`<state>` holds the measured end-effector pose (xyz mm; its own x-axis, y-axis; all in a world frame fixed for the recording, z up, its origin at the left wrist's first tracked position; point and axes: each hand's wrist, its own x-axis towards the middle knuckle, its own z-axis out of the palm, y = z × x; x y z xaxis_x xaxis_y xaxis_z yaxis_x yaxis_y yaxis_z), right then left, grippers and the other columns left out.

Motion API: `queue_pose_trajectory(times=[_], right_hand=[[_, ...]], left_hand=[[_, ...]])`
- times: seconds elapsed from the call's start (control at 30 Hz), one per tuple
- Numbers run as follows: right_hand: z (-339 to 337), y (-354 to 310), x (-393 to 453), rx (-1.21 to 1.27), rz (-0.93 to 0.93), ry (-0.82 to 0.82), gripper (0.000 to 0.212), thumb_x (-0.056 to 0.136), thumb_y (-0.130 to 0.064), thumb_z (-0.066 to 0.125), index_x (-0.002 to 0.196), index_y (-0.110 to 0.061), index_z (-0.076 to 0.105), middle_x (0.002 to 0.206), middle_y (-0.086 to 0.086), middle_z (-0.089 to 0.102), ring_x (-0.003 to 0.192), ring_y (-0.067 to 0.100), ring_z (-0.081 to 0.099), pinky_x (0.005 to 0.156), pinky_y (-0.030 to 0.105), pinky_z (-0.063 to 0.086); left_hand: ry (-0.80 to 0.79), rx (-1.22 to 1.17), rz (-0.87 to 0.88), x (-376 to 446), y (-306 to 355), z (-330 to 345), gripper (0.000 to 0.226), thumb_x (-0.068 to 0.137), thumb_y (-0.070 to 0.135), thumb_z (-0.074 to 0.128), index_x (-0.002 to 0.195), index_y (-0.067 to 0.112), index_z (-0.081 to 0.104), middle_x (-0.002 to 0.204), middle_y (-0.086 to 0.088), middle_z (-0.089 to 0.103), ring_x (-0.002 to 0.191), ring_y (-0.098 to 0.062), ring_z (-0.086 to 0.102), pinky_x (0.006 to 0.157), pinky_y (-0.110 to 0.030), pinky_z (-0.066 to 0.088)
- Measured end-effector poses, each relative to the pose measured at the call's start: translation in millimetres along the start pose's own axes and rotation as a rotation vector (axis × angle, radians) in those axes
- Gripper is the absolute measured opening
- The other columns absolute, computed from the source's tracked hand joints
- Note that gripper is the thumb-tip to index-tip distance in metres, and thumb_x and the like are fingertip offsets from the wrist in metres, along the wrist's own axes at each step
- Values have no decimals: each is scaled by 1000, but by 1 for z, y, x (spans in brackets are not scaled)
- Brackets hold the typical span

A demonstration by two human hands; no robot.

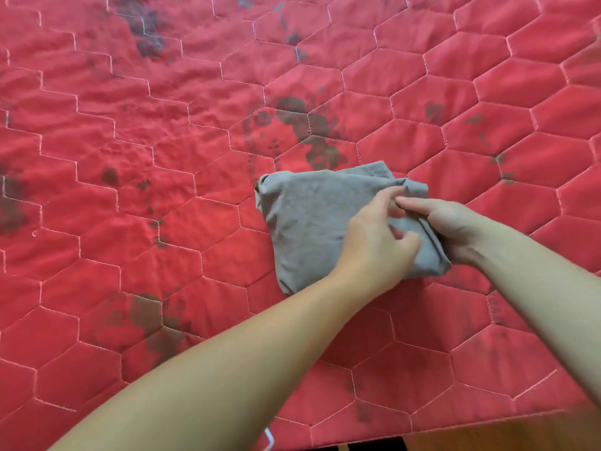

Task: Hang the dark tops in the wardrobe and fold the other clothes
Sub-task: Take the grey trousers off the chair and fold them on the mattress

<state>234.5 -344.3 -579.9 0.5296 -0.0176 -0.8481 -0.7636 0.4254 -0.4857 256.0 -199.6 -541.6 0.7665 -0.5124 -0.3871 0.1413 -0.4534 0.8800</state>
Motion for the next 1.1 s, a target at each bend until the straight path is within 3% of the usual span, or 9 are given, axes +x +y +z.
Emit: queue_pose_trajectory(times=[0.1,0.2,0.3,0.4,0.5,0.63,0.83,0.97,1.1], right_hand=[[0,6,9,-249,-191,235,18,96,-23,57,98,-9,67,96,8,73,77,15,69,66,28,53],[7,12,20,-639,-328,500,30,94,-35,56,78,-11,62,76,-1,65,69,18,57,57,30,40],[17,23,27,-807,-415,665,35,96,-44,48,78,-14,56,78,6,63,84,32,59,62,34,28],[25,32,37,-868,-324,804,55,96,-58,33,109,-11,60,110,22,65,105,41,59,75,40,37],[26,32,44,-928,-252,872,63,95,-63,27,114,-10,55,114,24,63,107,43,58,77,42,37],[26,36,39,-844,-238,928,60,89,-69,36,113,-15,45,120,18,57,110,41,56,82,46,39],[34,34,39,-676,-105,938,77,87,-71,37,124,-5,49,128,22,54,119,39,52,93,45,40],[35,33,41,-652,-43,879,87,89,-73,25,123,1,56,127,24,58,116,38,55,92,41,41],[33,36,42,-689,-36,837,88,91,-70,19,121,3,58,125,24,59,117,39,54,93,41,40]], left_hand=[[183,489,280,-3,-33,-30,38,76,20,69,114,28,69,122,4,63,116,-19,54,96,-41,40],[173,824,105,6,-65,-61,58,86,59,56,140,42,45,160,6,24,148,-19,13,116,-46,12],[132,776,-50,15,-88,-74,73,86,72,41,151,45,20,164,9,-2,150,-16,-8,120,-48,3],[140,774,-103,23,-99,-70,73,90,70,33,153,42,11,164,5,-5,150,-17,-10,121,-47,4],[203,716,-147,26,-99,-66,71,94,64,32,155,35,8,164,3,-6,150,-16,-10,121,-45,5],[366,455,-287,18,-98,-62,80,95,58,41,156,23,3,165,-2,0,150,-19,2,119,-41,13],[571,92,-510,5,-94,-50,80,88,60,53,151,19,26,146,-12,45,133,-29,43,105,-37,33],[505,10,-713,8,-97,-61,78,76,75,55,127,17,50,126,-10,61,118,-32,55,98,-39,42],[402,-85,-747,11,-103,-74,95,64,86,54,128,16,55,122,-5,63,112,-29,60,100,-43,47]])
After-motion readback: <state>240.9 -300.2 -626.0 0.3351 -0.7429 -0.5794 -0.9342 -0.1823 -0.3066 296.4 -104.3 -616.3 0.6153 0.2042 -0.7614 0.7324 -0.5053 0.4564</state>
